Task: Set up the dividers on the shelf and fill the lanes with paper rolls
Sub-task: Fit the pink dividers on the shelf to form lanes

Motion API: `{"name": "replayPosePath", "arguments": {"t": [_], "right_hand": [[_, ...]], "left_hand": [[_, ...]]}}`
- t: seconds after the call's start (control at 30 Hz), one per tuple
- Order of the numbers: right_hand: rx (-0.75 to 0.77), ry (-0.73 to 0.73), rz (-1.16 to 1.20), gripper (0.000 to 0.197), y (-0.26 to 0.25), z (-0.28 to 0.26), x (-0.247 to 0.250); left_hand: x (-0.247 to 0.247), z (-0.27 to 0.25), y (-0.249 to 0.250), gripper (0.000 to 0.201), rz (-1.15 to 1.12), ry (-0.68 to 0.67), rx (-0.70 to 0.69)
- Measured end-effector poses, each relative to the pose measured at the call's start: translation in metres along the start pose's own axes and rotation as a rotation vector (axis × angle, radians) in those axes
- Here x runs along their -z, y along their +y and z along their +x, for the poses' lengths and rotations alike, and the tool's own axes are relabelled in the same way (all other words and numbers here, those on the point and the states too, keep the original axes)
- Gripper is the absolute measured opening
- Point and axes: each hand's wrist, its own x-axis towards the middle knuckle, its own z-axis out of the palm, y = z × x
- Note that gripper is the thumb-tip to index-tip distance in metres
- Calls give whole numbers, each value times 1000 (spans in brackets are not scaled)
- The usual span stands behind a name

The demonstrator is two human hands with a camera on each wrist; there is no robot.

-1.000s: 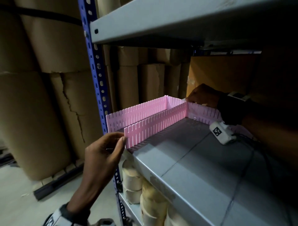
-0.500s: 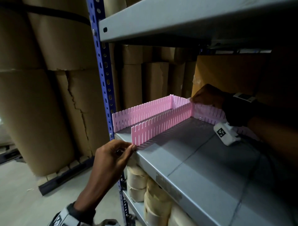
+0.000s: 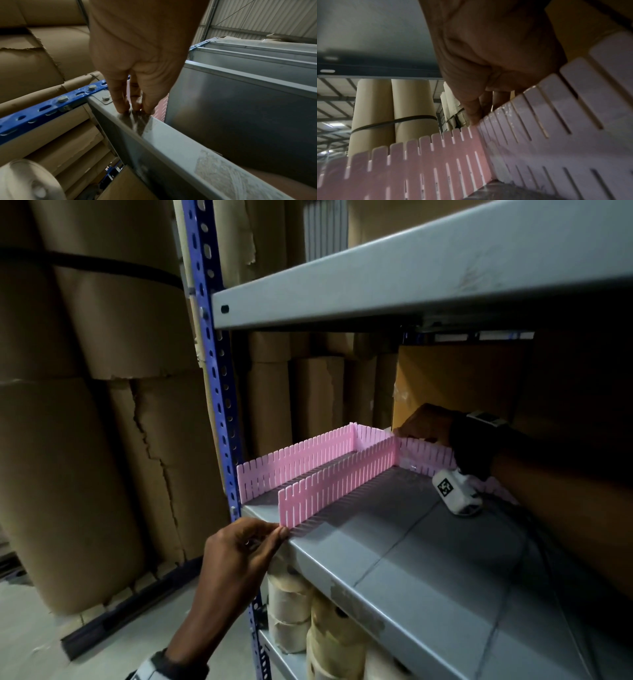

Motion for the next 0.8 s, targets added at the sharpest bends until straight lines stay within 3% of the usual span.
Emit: {"name": "replayPosePath", "arguments": {"t": [0.13, 0.27, 0.3, 0.4, 0.5, 0.63, 0.8], "right_hand": [[-11, 73, -17, 24, -9, -16, -6], [-22, 269, -156, 38, -30, -49, -3], [-22, 288, -165, 40, -34, -59, 0], [3, 286, -98, 41, -39, -92, 9], [38, 286, -19, 41, -40, -129, 14], [9, 289, -33, 36, -44, -186, 17], [-91, 209, -43, 29, -34, -262, 34]], "left_hand": [[-2, 0, 0, 6, 1, 17, 7], [-2, -4, 3, 3, 30, 1, 6], [-1, -4, 4, 10, 50, -16, 12], [7, -8, 9, 32, 41, -47, 52], [18, -15, 23, 41, 21, -45, 44], [31, -33, 45, 40, -29, 15, -54], [22, -75, 74, 26, -260, 7, -121]]}}
